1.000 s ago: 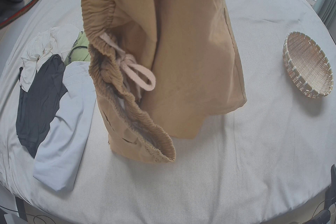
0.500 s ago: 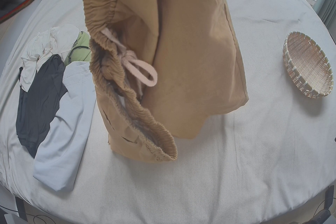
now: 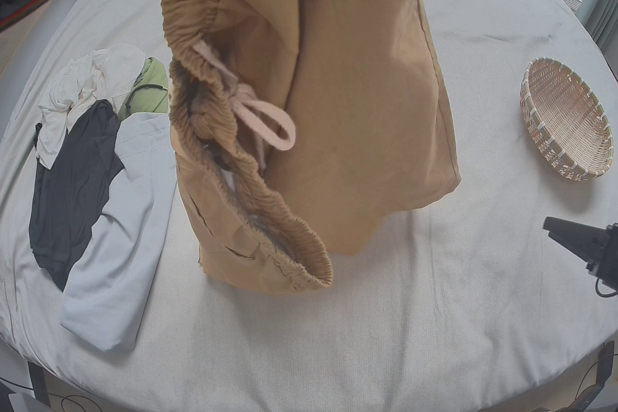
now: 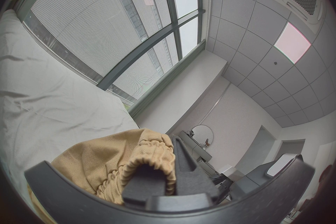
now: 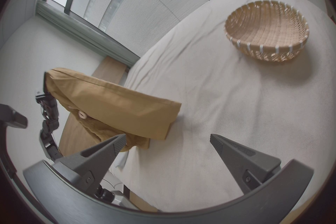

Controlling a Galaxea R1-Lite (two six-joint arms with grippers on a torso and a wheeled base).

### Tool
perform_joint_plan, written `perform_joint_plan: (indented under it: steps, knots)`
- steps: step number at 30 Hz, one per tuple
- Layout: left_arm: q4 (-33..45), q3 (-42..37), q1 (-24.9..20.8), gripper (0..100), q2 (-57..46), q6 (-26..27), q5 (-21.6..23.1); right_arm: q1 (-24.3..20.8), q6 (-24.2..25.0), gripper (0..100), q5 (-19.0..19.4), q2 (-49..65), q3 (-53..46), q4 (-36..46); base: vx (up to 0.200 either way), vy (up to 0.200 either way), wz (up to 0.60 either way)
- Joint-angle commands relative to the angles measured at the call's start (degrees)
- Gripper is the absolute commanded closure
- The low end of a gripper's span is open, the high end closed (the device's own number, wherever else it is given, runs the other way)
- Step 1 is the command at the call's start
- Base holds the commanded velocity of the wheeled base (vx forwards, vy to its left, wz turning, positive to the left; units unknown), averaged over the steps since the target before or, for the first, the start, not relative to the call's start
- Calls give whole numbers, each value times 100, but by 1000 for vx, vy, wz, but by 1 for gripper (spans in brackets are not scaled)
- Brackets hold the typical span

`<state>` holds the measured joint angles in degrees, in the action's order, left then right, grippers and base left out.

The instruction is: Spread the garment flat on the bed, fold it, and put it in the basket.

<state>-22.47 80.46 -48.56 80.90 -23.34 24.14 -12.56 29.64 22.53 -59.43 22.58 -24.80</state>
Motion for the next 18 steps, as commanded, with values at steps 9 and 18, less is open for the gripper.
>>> perform_joint_plan:
  steps: [9,18]
  knots:
    - [-3,23,-145,100,-21,-12,-6,-564,-353,0,-240,-2793,361,-1748,0,0,0]
    - [6,-21,-242,100,-118,-3,3,-871,-388,0,-231,-3540,616,-2873,0,0,0]
